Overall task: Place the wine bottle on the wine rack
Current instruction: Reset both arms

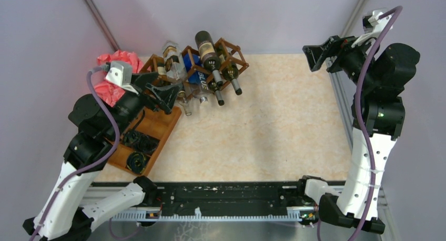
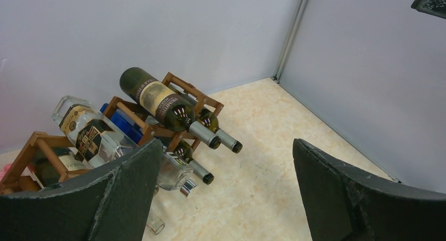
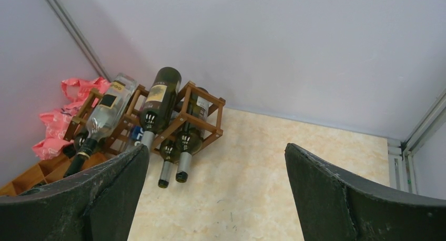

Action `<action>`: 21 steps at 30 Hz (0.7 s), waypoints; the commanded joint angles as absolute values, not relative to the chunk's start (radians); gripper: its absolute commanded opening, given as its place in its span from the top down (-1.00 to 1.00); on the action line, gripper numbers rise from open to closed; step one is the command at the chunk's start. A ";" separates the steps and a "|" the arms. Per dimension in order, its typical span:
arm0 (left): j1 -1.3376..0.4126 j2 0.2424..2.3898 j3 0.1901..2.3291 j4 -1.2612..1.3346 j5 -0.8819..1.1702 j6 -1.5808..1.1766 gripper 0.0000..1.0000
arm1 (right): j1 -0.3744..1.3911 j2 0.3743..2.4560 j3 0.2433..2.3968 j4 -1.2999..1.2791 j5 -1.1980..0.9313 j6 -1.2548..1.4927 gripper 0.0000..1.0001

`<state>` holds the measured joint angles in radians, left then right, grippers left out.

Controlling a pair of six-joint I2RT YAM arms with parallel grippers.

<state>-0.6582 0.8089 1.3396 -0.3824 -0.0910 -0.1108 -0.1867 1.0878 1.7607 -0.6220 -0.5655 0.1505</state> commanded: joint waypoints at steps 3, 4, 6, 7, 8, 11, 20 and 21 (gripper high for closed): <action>-0.652 0.798 1.329 -0.358 -0.099 -0.108 -0.97 | -0.193 1.071 1.766 -0.594 -0.561 0.143 -0.97; -0.651 0.798 1.327 -0.358 -0.098 -0.108 -0.97 | -0.193 1.071 1.765 -0.594 -0.561 0.142 -0.97; -0.652 0.796 1.325 -0.358 -0.098 -0.110 -0.97 | -0.193 1.071 1.765 -0.594 -0.561 0.142 -0.97; -0.651 0.796 1.323 -0.357 -0.098 -0.110 -0.97 | -0.193 1.071 1.765 -0.594 -0.560 0.141 -0.97; -0.651 0.795 1.323 -0.356 -0.098 -0.109 -0.97 | -0.193 1.071 1.766 -0.595 -0.560 0.140 -0.97; -0.652 0.795 1.319 -0.353 -0.097 -0.112 -0.97 | -0.193 1.071 1.765 -0.597 -0.560 0.137 -0.97; -0.651 0.796 1.314 -0.348 -0.094 -0.111 -0.97 | -0.193 1.071 1.765 -0.599 -0.560 0.135 -0.97; -0.652 0.796 1.315 -0.348 -0.093 -0.111 -0.97 | -0.192 1.070 1.764 -0.598 -0.561 0.136 -0.97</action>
